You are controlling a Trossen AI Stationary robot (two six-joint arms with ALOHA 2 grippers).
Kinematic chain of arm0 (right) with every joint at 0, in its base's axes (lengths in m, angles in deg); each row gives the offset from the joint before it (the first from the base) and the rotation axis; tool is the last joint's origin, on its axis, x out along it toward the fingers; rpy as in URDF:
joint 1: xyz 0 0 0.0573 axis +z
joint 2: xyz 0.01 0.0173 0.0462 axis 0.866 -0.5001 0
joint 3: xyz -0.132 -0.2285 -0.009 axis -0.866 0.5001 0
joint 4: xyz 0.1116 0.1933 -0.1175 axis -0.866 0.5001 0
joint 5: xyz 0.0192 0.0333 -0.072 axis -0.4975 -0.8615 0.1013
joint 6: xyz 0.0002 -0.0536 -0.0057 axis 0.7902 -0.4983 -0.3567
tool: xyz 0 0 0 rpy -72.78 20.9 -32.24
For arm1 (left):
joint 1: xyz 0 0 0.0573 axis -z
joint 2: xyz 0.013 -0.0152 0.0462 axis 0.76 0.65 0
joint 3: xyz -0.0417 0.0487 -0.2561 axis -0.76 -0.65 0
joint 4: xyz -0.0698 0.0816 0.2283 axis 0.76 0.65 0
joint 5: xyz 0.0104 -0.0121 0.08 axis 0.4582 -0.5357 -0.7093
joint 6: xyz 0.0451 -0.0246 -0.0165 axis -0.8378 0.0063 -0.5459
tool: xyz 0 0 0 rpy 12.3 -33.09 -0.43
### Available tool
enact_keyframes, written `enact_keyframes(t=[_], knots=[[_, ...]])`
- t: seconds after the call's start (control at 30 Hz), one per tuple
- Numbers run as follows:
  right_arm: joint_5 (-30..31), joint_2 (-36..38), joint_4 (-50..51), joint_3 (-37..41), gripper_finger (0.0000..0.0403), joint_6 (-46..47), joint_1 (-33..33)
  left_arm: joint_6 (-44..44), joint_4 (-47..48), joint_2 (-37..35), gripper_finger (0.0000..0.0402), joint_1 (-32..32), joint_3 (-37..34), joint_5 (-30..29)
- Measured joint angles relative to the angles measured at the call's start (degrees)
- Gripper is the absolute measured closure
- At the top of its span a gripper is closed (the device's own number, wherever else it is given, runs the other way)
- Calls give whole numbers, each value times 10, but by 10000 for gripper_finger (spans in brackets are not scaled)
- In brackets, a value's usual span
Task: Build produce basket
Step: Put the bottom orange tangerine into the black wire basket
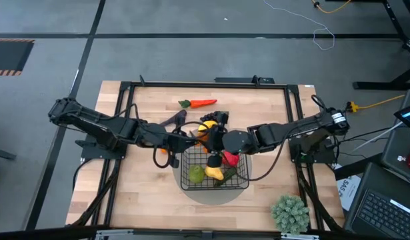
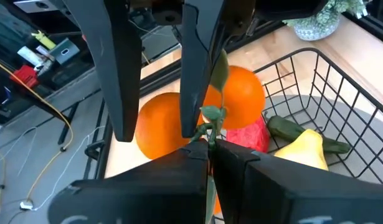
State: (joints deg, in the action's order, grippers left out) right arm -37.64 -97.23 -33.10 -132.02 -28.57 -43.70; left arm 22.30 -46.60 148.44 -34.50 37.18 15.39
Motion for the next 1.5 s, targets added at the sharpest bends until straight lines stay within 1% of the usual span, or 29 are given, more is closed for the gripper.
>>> enact_keyframes(t=[0.13,0.33,0.4,0.5,0.53,0.67,0.9,1.13,1.5], knots=[[-2,2,5,0,261,0,0,-9,-1,0,401,0,0,-3],[-18,3,56,-23,261,15,1,-9,17,0,401,-1,0,-11],[-43,3,68,-30,261,18,1,-8,19,0,401,-1,0,-11],[-90,3,51,-34,261,19,1,-8,19,0,401,-1,0,-10],[-96,3,52,-34,261,19,1,-8,19,0,401,-1,0,-10],[-70,1,51,-30,261,21,1,-5,19,0,401,-1,0,-9],[-70,-8,26,-29,261,18,1,-5,-10,13,401,-1,1,-3],[-70,-10,31,-29,262,18,0,-8,-4,24,402,-1,0,-5],[-68,-9,46,-29,310,20,1,-9,-23,24,402,0,0,-6]])
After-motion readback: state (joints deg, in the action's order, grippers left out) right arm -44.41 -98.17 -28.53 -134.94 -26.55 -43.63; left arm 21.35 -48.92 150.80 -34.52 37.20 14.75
